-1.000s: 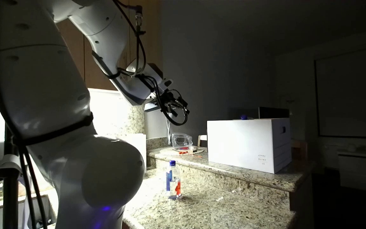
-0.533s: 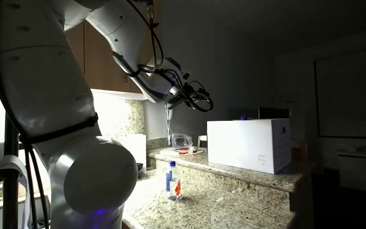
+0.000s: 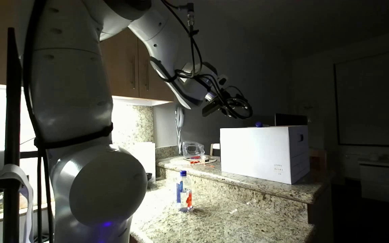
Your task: Remove the water bottles from the box and put them on the counter
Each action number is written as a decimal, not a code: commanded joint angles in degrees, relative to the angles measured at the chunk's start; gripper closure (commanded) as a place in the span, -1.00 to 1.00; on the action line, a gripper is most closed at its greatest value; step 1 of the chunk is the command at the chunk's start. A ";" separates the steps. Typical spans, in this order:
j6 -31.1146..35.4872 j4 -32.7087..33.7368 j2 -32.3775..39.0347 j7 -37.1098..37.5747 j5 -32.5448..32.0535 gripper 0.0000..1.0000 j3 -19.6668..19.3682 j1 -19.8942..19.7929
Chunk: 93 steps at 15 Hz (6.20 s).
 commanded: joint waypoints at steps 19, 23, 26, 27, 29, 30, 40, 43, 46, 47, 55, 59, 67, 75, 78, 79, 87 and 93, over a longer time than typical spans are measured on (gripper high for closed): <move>12.20 5.31 10.44 16.43 -13.83 -1.00 -7.62 -1.31; 11.56 8.18 12.55 20.53 -17.48 -1.00 -7.97 -0.67; 10.91 10.61 13.30 22.88 -20.11 -1.00 -7.74 -0.09; 10.90 11.18 13.59 23.22 -20.61 -1.00 -7.71 0.04; 10.52 11.89 14.28 23.19 -20.28 -1.00 -7.72 0.41; 10.52 11.93 14.77 22.10 -19.22 -0.94 -7.72 0.47; 10.93 12.86 17.89 21.77 -18.15 -0.34 -8.09 0.44; 11.05 13.17 17.61 21.32 -17.75 0.06 -8.04 0.40; 10.77 13.54 17.28 20.93 -17.66 0.44 -7.96 0.48; 10.63 13.70 17.16 20.82 -17.63 0.59 -7.92 0.52; 9.44 14.72 15.39 18.39 -15.75 0.68 -7.23 1.21; 6.80 15.12 13.93 16.71 -14.71 0.68 -6.27 1.43; -1.54 15.85 11.00 10.83 -10.55 0.68 -4.73 2.81; -8.38 18.04 9.38 4.76 -7.27 0.68 -6.65 8.02; -12.52 18.45 8.31 -1.39 -2.83 0.69 -6.24 9.25; -14.09 18.60 7.76 -3.50 -1.48 0.69 -6.06 9.70; -27.06 20.40 2.70 -11.27 0.18 0.69 -3.36 12.67; -36.34 18.41 -0.48 -18.89 6.31 0.69 -1.06 14.25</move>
